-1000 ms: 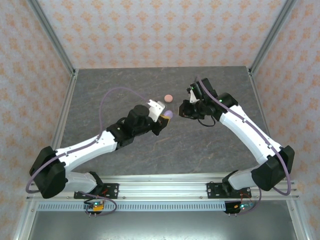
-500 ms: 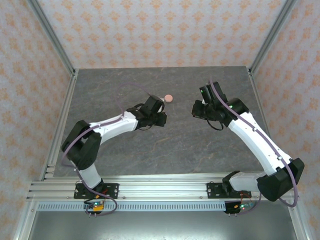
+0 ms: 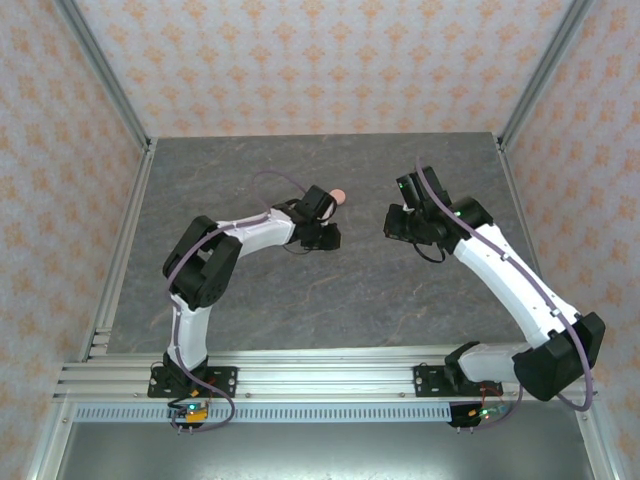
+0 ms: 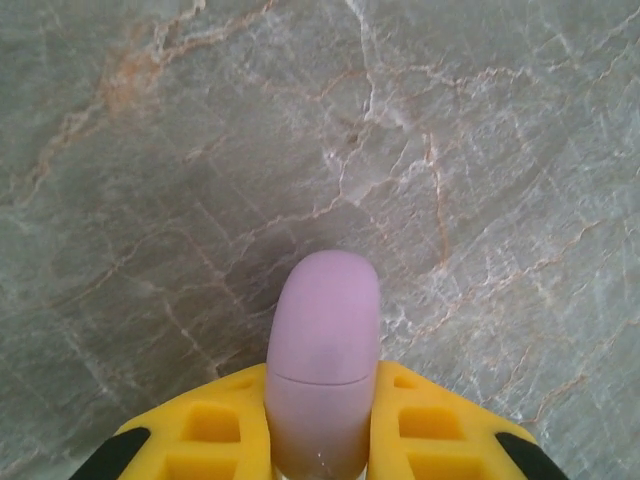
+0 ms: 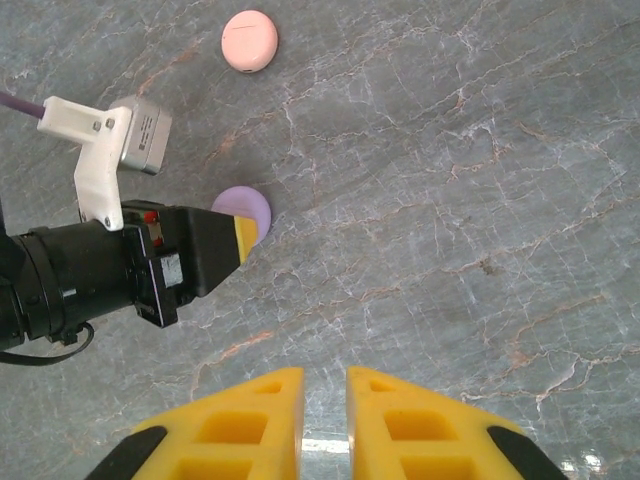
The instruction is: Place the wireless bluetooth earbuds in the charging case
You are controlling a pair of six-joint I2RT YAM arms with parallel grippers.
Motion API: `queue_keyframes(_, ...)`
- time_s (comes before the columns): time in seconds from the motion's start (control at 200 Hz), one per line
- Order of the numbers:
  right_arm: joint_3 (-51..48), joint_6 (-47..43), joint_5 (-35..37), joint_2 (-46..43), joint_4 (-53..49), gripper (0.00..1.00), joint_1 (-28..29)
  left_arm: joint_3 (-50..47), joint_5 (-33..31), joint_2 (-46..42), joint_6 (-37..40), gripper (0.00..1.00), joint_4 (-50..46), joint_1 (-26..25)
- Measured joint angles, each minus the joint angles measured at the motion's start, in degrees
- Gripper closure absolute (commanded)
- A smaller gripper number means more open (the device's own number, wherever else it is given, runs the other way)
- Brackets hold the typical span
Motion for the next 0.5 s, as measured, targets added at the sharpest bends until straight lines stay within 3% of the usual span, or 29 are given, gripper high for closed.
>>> queue_keyframes(0.11,0.0,0.0,-0.11,0.57,0.07,0.81,0.0,1.92,1.03,1.55,-0.04,0.9,-0.37,0.0)
queue_keyframes(0.33,0.0,-0.02,-0.13,0.79,0.07,0.79,0.0,3.45,1.03,2.49,-0.04,0.75,-1.42,0.0)
queue_keyframes(0.496,0.0,0.0,-0.09,0.96,0.07,0.74,0.0,3.63,0.02,2.49,0.57,0.47,-3.45,0.0)
